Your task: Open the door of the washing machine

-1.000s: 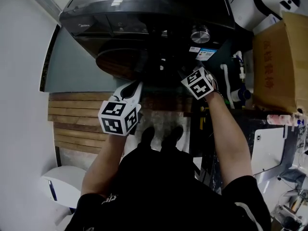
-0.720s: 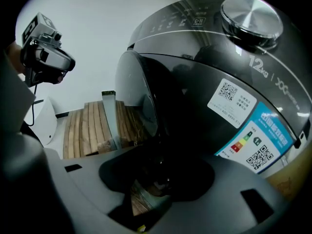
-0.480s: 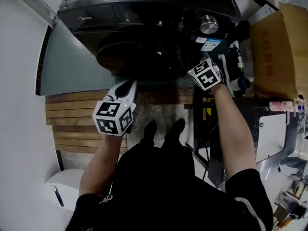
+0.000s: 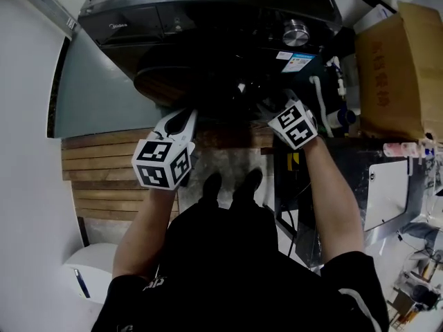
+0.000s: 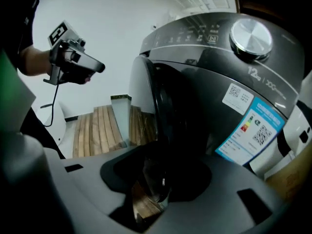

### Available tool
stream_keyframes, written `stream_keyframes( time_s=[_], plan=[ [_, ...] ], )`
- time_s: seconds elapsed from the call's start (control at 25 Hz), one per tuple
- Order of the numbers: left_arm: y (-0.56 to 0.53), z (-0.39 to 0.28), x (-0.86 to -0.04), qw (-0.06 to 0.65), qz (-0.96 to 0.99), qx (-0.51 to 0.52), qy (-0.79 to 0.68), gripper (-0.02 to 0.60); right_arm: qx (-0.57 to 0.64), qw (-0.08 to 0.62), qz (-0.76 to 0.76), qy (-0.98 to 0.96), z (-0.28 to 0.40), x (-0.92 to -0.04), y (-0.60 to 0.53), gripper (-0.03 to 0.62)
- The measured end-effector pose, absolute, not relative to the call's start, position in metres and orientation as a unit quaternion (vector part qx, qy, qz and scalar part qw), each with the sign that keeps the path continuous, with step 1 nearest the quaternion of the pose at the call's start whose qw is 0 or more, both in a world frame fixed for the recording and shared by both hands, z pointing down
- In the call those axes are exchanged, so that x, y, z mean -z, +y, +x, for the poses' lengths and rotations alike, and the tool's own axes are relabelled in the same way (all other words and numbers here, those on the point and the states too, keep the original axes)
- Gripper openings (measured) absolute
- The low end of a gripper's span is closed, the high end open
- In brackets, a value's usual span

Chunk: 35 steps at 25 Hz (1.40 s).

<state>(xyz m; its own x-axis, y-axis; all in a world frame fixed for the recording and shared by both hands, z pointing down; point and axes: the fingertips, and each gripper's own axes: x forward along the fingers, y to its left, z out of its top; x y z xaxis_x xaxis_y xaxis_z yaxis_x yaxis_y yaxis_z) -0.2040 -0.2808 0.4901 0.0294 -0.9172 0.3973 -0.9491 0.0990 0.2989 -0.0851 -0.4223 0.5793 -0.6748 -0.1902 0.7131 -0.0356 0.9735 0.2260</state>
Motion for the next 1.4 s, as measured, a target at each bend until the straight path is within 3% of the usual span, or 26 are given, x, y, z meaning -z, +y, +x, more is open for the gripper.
stream_keyframes(
  time_s=[0.44,0.6,0.76,1.4],
  plan=[
    [-0.276,-0.151,-0.478,0.233,0.691,-0.052,-0.682,0.023,0.042,0.368,0.094,-0.924,-0.059,-0.579,-0.344,0.124],
    [-0.264,-0.141,-0.478,0.236,0.669,-0.058,-0.703,0.119,0.019,0.341,0.077,-0.937,-0.050,-0.575,-0.320,0.104],
    [-0.245,-0.123,-0.483,0.248,0.655,-0.067,-0.711,0.176,0.012,0.330,0.044,-0.943,-0.047,-0.573,-0.292,0.077],
    [-0.191,-0.125,-0.483,0.254,0.604,-0.052,-0.754,0.225,-0.021,0.296,-0.042,-0.954,-0.036,-0.563,-0.178,0.063]
  ],
)
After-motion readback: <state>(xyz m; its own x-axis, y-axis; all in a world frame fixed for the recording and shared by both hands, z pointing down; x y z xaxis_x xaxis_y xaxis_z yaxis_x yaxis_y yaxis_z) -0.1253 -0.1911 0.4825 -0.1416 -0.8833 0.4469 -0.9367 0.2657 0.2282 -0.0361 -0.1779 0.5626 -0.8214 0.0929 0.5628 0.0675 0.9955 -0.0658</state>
